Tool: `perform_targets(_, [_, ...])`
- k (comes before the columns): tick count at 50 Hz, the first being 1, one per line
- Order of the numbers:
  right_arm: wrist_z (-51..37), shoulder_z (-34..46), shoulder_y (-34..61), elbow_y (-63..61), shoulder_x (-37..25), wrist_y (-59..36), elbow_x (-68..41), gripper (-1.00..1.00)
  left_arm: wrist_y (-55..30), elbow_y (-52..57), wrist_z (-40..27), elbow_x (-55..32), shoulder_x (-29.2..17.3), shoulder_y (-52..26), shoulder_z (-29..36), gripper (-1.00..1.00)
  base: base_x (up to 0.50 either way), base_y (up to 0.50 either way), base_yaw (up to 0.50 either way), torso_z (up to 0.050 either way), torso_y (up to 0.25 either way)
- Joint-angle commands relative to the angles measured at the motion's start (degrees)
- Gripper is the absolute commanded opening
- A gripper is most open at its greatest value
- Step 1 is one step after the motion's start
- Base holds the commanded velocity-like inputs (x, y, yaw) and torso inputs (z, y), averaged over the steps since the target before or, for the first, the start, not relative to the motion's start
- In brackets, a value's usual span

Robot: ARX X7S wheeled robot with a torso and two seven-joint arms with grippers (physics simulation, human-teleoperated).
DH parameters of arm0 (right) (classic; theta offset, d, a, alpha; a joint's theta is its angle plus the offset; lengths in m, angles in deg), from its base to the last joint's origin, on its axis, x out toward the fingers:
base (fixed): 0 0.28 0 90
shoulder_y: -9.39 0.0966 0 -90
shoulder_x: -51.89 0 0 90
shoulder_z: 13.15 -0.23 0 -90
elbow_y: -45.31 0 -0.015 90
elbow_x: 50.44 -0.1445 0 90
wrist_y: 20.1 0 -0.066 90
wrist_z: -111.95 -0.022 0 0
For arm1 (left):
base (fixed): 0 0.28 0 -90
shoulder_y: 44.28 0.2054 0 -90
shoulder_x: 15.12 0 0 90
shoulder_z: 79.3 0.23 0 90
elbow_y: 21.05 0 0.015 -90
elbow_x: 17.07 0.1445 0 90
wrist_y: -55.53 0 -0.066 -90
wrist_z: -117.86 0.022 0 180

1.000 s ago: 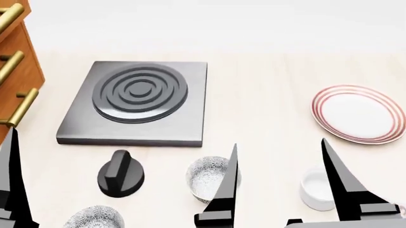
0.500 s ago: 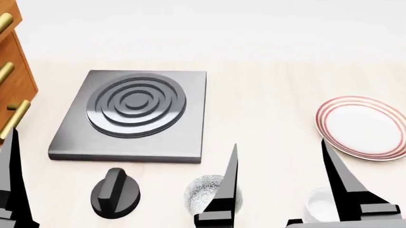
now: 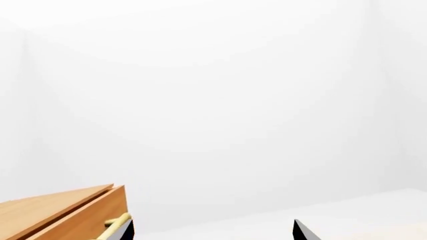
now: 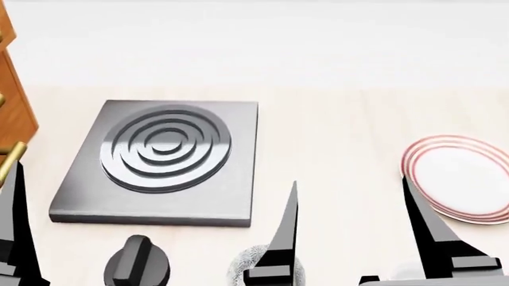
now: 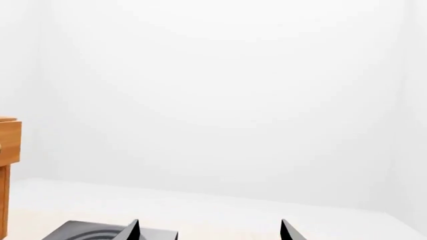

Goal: Pick the akita bowl next to the ramekin and place it on the plate.

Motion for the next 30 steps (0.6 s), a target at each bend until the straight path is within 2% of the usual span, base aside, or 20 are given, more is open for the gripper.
perform_targets(1, [-0.16, 0.20, 0.39, -0.07, -0.13, 0.04, -0.25, 1.00, -0.05, 0.04, -0.17, -0.05, 0.01, -0.35, 0.32, 1.00, 0.15, 0.00, 0.00, 0.000, 0.010])
perform_targets(30, [-0.90, 0.73, 1.12, -0.78, -0.61, 0.32, 0.26, 1.00, -0.09, -0.11, -0.50, -0.16, 0.06, -1.17, 1.09, 1.00, 0.14, 0.00, 0.00, 0.000, 0.000])
